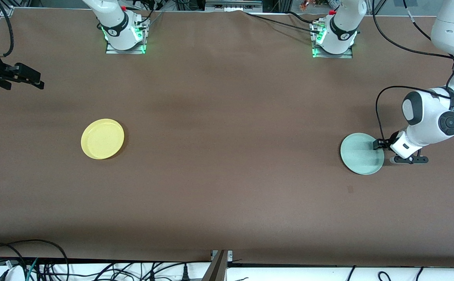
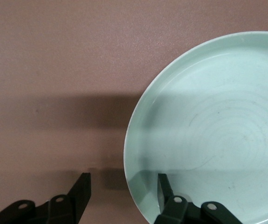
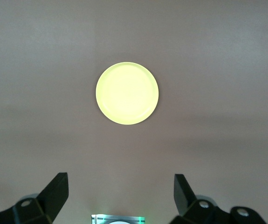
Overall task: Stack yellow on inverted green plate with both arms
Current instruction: 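Lower the left gripper to the rim of the green plate, then close the left gripper on the green plate rim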
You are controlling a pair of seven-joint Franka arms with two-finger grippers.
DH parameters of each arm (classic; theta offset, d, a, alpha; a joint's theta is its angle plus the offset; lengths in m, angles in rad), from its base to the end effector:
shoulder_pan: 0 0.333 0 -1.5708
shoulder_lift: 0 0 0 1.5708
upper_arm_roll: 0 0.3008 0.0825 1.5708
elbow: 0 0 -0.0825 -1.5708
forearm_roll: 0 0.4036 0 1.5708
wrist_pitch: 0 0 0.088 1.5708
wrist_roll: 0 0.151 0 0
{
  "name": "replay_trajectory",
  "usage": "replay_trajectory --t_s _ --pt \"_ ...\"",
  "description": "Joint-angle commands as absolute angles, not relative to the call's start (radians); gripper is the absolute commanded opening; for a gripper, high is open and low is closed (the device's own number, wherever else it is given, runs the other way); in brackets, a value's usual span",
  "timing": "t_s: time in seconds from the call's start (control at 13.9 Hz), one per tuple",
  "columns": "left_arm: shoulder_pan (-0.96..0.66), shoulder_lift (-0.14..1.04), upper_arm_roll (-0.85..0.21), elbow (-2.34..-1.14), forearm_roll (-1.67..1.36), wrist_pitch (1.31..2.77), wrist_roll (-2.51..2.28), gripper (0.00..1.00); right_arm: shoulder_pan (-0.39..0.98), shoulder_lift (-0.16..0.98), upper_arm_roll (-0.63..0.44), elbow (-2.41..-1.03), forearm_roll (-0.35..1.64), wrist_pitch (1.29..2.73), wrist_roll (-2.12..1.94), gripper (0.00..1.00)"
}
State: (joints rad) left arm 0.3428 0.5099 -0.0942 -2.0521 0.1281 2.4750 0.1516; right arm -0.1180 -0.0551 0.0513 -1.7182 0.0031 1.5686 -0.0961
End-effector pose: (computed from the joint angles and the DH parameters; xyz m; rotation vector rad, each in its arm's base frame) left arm 0.5662 0.1434 0.1060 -3.1271 -0.0046 0.1357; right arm 0.5475 -0.0356 0.5242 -3.1298 -0.0455 0.1476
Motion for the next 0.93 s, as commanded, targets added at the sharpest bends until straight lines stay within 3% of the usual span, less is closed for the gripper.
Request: replay_trajectory --t_s 0.0,0.14,0.36,0.86 --pt "0.354 0.508 -0.100 -2.036 0.155 2.444 0.170 0.66 -0.123 -0.051 0.055 -1.704 -0.009 1.559 -0.086 1.00" --pt "0.354 0.505 -0.101 -2.025 0.155 2.424 0.172 0.66 -0.123 -0.051 0.055 -1.704 -0.009 1.560 -0.086 1.00" --pt "0.354 0.497 -0.101 -2.023 0.155 2.410 0.170 0.55 -0.123 -0.051 0.052 -1.704 -0.009 1.559 -0.086 1.00" --pt "0.353 0.494 -0.101 -1.990 0.155 2.336 0.173 0.47 -0.124 -0.051 0.051 -1.704 -0.038 1.566 -0.086 1.00"
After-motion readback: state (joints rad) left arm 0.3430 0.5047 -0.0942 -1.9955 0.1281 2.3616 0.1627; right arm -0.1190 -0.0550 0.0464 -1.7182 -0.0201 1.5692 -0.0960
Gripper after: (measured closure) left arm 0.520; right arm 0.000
